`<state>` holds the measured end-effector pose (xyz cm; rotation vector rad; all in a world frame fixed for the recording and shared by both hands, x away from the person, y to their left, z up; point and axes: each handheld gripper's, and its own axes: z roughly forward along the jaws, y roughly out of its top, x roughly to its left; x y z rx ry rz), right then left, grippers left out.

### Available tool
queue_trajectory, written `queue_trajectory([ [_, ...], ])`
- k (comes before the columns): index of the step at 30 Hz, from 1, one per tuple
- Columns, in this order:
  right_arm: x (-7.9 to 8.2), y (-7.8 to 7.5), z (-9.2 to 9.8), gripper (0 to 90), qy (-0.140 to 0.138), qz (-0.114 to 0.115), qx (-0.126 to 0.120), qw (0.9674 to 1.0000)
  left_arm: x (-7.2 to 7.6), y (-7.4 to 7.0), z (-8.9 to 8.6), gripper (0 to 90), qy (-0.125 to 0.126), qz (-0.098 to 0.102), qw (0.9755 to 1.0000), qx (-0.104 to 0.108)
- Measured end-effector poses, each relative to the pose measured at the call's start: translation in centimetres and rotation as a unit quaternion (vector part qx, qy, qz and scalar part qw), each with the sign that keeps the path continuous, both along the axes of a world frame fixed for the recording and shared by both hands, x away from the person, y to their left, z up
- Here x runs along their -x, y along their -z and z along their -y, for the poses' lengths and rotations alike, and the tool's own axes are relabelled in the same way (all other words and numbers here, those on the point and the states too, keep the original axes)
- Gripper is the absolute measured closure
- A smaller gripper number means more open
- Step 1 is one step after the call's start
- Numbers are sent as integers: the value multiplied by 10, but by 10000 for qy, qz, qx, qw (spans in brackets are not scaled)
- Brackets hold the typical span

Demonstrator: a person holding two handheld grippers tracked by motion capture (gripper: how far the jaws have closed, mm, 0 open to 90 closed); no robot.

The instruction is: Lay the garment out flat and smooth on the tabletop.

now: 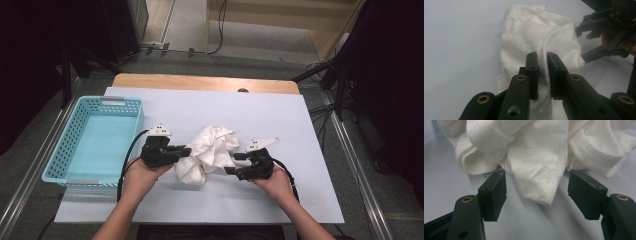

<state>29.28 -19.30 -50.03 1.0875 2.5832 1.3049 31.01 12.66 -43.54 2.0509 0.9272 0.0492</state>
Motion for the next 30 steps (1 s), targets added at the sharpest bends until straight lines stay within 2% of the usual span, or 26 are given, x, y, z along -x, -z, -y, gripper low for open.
queue_trajectory([
  [4, -5, 5, -6, 314, 57, -30, 64, 10000, -3, 2, -1, 801, -28, -45, 10000, -2],
  [11, -13, 11, -16, 391, 108, -71, 191, 9997, -5, 4, -3, 800, -40, -70, 10000, 10],
  [12, -15, 14, -20, 427, 98, -113, 265, 9995, -5, 5, -3, 800, -62, -75, 10000, 16],
  [13, -15, 14, -20, 427, 98, -113, 265, 9995, -5, 5, -3, 799, -62, -75, 10000, 16],
  [14, -16, 15, -24, 480, 107, -118, 276, 9995, -5, 5, -4, 794, -73, -58, 10000, 29],
  [15, -16, 15, -24, 480, 107, -118, 276, 9995, -5, 5, -4, 794, -73, -58, 10000, 29],
  [16, -16, 15, -25, 519, 109, -154, 286, 9994, -5, 5, -4, 794, -80, -64, 9999, 38],
  [17, -17, 13, -25, 628, 152, -313, 276, 9990, -5, 6, -4, 794, -79, -58, 9999, 42],
  [18, -18, 13, -26, 681, 179, -429, 271, 9985, -5, 5, -4, 794, -80, -59, 9999, 48],
  [21, -18, 10, -27, 779, 203, -580, 339, 9975, -5, 5, -4, 794, -81, -63, 9999, 62],
  [25, -18, 4, -24, 810, 190, -553, 410, 9974, -6, 4, -7, 787, -125, -73, 9998, 109],
  [27, -19, -7, -15, 817, 277, -588, 261, 9975, -6, 4, -9, 783, -197, -99, 9996, 187],
  [30, -18, -16, -7, 819, 325, -537, 210, 9978, -7, 4, -11, 782, -241, -101, 9994, 242],
])
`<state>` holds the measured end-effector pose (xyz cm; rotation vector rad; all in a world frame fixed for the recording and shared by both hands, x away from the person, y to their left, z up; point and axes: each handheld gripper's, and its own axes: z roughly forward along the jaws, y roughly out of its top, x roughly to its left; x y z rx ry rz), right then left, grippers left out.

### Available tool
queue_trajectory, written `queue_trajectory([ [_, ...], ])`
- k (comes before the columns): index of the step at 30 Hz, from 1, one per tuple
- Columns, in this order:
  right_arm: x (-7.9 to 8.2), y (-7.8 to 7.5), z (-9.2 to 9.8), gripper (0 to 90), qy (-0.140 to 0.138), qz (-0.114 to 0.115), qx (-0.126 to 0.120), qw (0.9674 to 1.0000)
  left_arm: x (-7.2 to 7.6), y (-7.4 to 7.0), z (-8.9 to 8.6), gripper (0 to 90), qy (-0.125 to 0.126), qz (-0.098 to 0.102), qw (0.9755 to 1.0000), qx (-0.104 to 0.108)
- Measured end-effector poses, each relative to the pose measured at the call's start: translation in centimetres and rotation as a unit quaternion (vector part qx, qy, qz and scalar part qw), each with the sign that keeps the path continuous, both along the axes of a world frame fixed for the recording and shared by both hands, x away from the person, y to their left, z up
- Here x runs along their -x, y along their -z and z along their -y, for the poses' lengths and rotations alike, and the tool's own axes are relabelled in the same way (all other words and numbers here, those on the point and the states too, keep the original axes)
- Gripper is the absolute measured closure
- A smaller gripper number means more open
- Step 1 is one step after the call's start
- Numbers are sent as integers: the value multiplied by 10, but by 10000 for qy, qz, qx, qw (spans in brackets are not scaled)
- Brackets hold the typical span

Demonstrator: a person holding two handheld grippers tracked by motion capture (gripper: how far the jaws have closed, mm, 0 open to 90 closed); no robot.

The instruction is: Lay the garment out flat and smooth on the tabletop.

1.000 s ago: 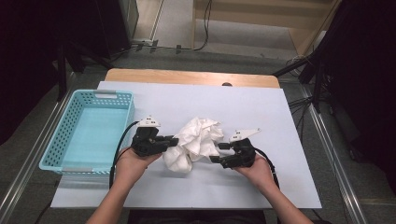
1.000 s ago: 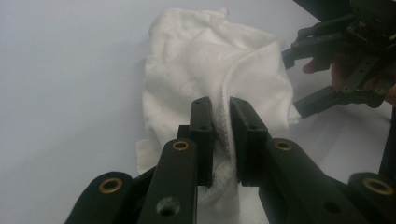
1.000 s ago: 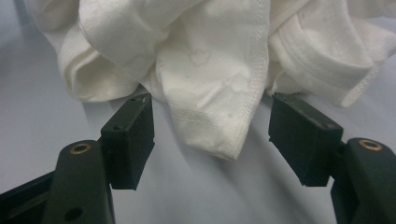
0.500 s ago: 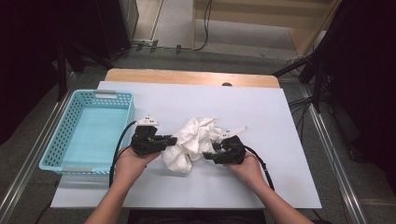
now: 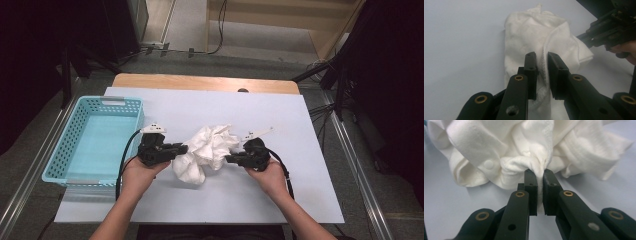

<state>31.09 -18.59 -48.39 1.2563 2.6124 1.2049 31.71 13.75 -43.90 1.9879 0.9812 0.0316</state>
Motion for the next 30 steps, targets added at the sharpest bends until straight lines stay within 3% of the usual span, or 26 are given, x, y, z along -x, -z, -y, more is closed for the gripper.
queue_trajectory([
  [5, 3, -10, 16, 819, 114, 13, -159, 9998, -1, -1, -2, 767, -38, -33, 10000, 73],
  [16, 24, -23, 49, 818, 156, -18, -53, 9999, -6, -1, 3, 739, 32, -51, 10000, 22],
  [22, 33, -26, 59, 819, 226, -16, -55, 9997, -10, -4, 8, 877, 121, -229, 9997, -24],
  [28, 35, -28, 69, 819, 360, -24, -61, 9993, -12, -7, 13, 886, 216, -220, 9995, -4],
  [30, 37, -30, 77, 819, 519, -82, -90, 9986, -13, -10, 13, 890, 221, -135, 9997, 13],
])
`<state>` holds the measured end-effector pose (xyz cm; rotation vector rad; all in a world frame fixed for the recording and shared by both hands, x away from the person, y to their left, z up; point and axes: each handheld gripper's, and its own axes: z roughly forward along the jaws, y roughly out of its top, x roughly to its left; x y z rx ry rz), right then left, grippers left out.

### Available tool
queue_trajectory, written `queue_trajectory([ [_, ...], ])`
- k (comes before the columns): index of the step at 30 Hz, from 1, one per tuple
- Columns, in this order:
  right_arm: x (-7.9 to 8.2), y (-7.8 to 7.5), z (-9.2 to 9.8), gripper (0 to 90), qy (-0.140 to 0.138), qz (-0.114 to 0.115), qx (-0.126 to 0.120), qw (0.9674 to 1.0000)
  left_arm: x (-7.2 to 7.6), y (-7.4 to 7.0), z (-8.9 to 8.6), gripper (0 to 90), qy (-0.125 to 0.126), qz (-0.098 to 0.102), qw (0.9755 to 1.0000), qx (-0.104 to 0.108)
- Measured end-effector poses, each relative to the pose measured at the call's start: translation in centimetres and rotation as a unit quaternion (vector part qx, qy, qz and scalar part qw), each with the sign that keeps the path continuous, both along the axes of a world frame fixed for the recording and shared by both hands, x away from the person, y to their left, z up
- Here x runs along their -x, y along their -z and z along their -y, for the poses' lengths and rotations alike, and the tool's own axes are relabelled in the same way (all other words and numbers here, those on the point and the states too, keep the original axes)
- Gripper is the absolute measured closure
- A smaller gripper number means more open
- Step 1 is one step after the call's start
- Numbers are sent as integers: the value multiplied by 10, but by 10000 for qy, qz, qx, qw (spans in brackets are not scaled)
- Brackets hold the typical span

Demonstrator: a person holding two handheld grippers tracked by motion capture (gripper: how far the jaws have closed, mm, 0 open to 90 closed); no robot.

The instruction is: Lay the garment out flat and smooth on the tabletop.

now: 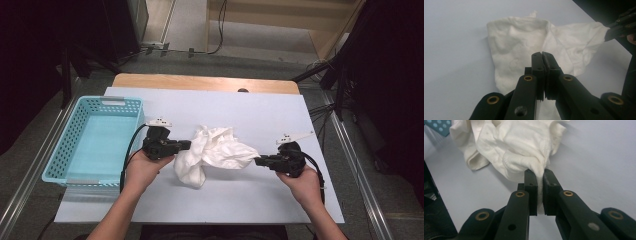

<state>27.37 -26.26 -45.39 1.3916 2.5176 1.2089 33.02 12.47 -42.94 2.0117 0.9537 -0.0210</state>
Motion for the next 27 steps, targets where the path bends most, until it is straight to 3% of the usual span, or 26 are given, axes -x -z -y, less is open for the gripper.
queue_trajectory([
  [12, 10, -8, 40, 819, 485, 126, -41, 9987, -5, -7, -6, 891, -117, 119, 9997, 183],
  [16, 16, -7, 53, 819, 639, 46, -65, 9979, -2, -8, -10, 889, -118, 72, 9997, 198],
  [24, 31, -2, 60, 808, 640, -83, 64, 9979, 13, -8, -14, 888, -38, 36, 10000, 82],
  [27, 34, 4, 60, 763, 615, -98, 1, 9981, 17, -7, -19, 886, -78, -19, 10000, 42],
])
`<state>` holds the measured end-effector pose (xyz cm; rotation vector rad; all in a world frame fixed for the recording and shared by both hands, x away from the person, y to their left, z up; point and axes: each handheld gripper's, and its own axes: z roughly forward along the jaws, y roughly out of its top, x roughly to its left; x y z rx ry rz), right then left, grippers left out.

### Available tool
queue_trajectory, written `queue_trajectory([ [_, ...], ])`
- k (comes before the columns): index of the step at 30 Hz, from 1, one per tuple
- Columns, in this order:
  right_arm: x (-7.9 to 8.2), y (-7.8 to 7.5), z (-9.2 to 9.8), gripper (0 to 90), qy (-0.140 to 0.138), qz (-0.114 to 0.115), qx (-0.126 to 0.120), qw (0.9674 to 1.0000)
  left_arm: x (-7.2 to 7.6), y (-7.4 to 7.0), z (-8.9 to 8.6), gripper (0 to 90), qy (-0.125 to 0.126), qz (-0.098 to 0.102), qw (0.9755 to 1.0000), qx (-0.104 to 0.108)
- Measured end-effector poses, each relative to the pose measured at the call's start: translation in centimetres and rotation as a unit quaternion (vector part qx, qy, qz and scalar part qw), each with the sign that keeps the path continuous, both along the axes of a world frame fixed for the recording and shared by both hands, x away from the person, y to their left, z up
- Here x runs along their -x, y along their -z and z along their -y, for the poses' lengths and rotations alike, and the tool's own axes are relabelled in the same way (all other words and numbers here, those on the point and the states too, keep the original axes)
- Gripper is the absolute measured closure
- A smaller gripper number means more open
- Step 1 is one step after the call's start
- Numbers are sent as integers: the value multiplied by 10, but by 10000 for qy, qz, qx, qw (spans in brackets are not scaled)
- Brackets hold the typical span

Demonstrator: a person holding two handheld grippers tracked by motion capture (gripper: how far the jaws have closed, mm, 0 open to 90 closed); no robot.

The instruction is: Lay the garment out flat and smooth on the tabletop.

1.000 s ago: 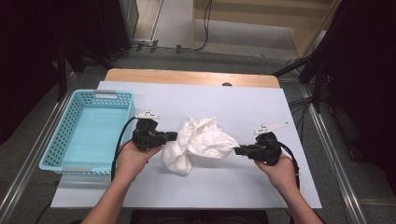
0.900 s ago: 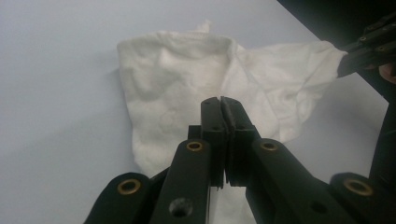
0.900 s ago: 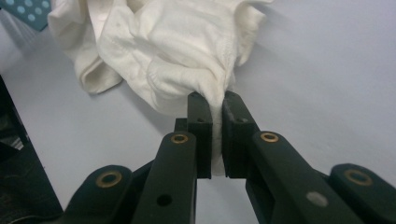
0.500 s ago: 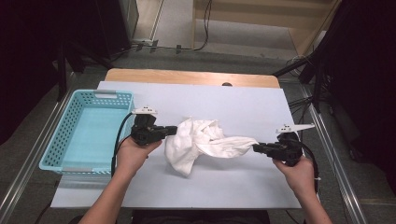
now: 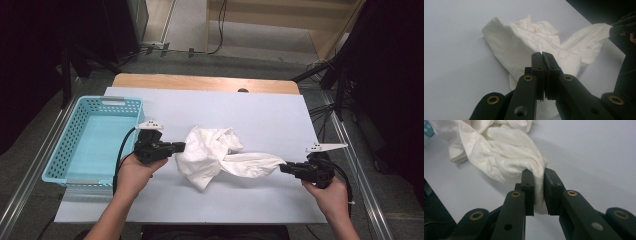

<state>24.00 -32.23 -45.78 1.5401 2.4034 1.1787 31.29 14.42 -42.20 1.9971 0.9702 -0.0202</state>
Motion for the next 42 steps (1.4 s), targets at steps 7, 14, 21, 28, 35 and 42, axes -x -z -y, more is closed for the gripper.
queue_trajectory([
  [7, -3, -3, 1, 543, -136, 444, -185, 9987, 2, 1, -4, 881, -36, -47, 10000, -55],
  [14, -11, 3, -2, 424, -311, 535, -432, 9971, 6, 2, -8, 834, -74, -70, 9999, -97],
  [21, -21, 11, -15, 309, -496, 437, -353, 9972, 10, 0, -10, 731, -183, 37, 9997, -167],
  [28, -29, 15, -27, 239, -652, 474, -252, 9964, 6, 6, -3, 456, -5, 29, 9999, -126],
  [35, -36, 18, -39, 245, -703, 452, -170, 9964, 1, 8, 11, 374, 127, 147, 9997, -132],
  [42, -47, 22, -51, 273, -741, 450, -94, 9962, 4, 11, 14, 354, 177, 198, 9995, -193],
])
